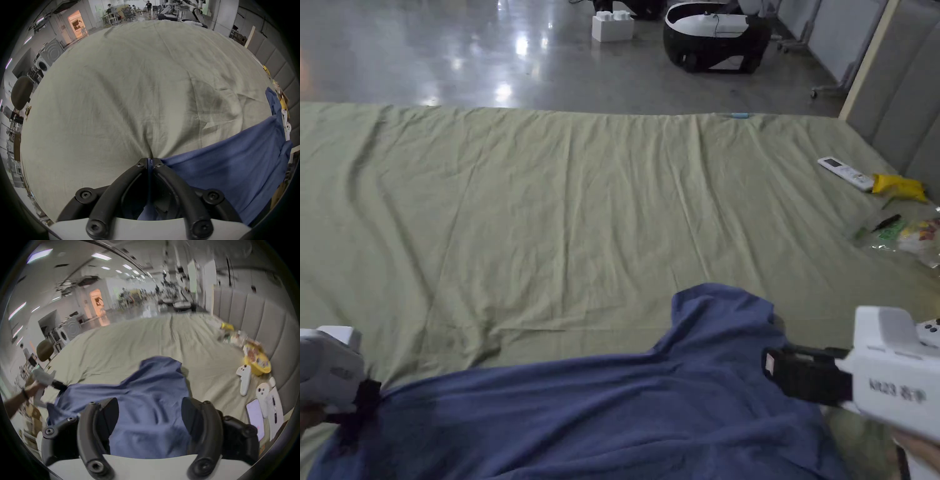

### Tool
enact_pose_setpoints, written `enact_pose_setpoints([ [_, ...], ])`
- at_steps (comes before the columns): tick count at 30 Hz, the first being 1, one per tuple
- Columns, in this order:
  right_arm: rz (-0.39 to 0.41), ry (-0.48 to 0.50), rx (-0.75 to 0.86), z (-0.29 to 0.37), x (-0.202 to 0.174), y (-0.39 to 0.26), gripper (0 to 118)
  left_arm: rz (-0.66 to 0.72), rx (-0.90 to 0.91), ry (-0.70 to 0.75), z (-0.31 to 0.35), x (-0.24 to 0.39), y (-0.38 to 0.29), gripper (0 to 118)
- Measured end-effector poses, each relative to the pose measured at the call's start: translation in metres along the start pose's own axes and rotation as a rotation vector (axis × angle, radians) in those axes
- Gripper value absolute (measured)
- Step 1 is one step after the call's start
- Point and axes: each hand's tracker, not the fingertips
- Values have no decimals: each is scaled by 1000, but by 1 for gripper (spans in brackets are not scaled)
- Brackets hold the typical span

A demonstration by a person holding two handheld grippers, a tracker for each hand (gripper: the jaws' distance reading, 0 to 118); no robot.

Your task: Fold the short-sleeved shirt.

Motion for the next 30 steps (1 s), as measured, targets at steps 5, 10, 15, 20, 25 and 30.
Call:
enact_pose_setpoints([
  [5, -148, -189, -256, -117, 48, 34, 74, 16, 9, -40, 9, -5, -8, 6],
  [10, 99, -311, -295, -149, 25, 20, 58, 77, 17, -77, 11, -11, -9, 6],
  [15, 148, -259, -271, -143, 13, 13, 2, -83, 99, 23, 14, 12, -23, 6],
  [20, 162, -181, -110, -71, -3, 7, 1, -82, 340, -12, 65, -3, -52, 5],
  [25, 42, -85, 45, 38, 7, -46, 1, 16, 454, -174, 144, -37, -139, 5],
  [30, -43, -111, 89, 109, 12, -136, 1, 50, 432, -185, 155, -51, -237, 5],
])
